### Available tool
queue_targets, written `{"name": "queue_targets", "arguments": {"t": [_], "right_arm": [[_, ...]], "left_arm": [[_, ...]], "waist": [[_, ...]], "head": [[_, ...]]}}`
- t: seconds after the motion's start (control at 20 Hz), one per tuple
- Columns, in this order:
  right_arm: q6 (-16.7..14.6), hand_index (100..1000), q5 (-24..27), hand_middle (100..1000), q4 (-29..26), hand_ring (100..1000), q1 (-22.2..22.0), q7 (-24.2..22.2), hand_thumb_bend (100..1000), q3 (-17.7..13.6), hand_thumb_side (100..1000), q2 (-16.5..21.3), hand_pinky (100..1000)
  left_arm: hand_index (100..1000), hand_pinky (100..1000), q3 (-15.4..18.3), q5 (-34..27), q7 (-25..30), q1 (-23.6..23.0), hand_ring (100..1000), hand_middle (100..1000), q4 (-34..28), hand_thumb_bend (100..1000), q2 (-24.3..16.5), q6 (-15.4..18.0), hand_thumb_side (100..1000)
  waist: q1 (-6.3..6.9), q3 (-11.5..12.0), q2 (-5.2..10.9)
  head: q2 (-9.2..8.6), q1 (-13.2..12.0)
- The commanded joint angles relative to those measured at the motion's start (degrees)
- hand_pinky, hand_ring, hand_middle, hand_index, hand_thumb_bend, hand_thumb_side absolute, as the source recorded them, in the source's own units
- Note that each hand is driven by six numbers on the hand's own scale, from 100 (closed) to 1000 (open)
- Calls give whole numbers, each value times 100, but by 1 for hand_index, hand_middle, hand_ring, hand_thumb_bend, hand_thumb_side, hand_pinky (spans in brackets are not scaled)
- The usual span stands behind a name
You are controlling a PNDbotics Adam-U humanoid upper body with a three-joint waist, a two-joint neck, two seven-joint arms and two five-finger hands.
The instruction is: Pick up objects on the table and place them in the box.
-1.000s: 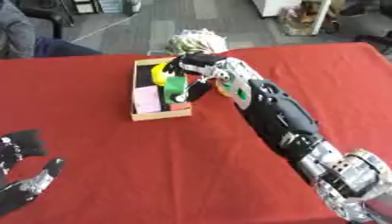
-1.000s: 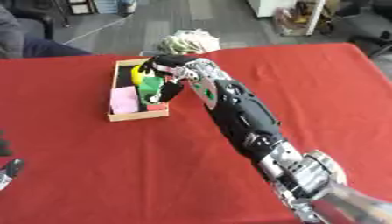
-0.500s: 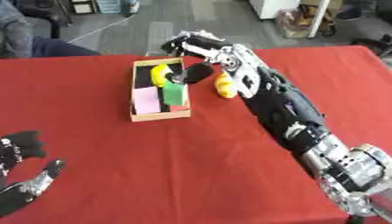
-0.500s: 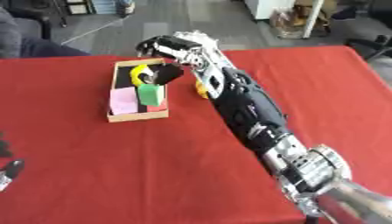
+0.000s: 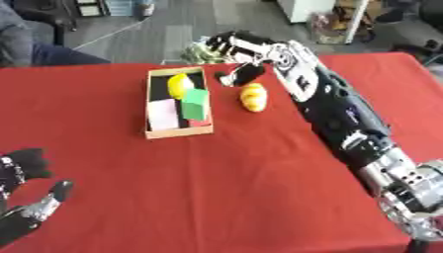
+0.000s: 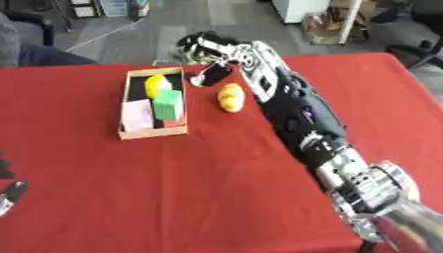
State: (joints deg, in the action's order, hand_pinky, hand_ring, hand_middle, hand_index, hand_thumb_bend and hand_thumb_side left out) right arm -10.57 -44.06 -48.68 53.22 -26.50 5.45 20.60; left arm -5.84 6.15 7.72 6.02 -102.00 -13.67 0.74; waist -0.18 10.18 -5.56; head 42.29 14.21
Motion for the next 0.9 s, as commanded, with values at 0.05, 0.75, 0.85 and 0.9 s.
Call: {"name": "queue_targets", "arguments": {"t": [0.05,0.75,0.85,0.9], "right_arm": [[184,962,-371,897,306,880,78,-25,362,-193,209,171,844],[972,919,-1005,842,1381,831,84,908,336,-580,179,137,795],[1050,858,-1095,782,1453,775,69,1024,318,-590,132,116,762],[1076,749,-1121,669,1469,687,61,1116,298,-602,100,104,711]], "left_arm": [[762,753,39,2,-15,28,594,585,-60,583,-121,8,279],[762,753,5,-16,26,117,593,585,-125,584,-101,5,280],[762,753,1,-18,31,120,593,585,-127,584,-98,4,281],[762,753,1,-18,32,119,593,585,-127,583,-97,3,281]], "waist": [[-24,-8,82],[82,239,-92],[84,247,-108],[83,247,-113]], "head": [[-71,-23],[-305,102],[-319,109],[-320,113]]}}
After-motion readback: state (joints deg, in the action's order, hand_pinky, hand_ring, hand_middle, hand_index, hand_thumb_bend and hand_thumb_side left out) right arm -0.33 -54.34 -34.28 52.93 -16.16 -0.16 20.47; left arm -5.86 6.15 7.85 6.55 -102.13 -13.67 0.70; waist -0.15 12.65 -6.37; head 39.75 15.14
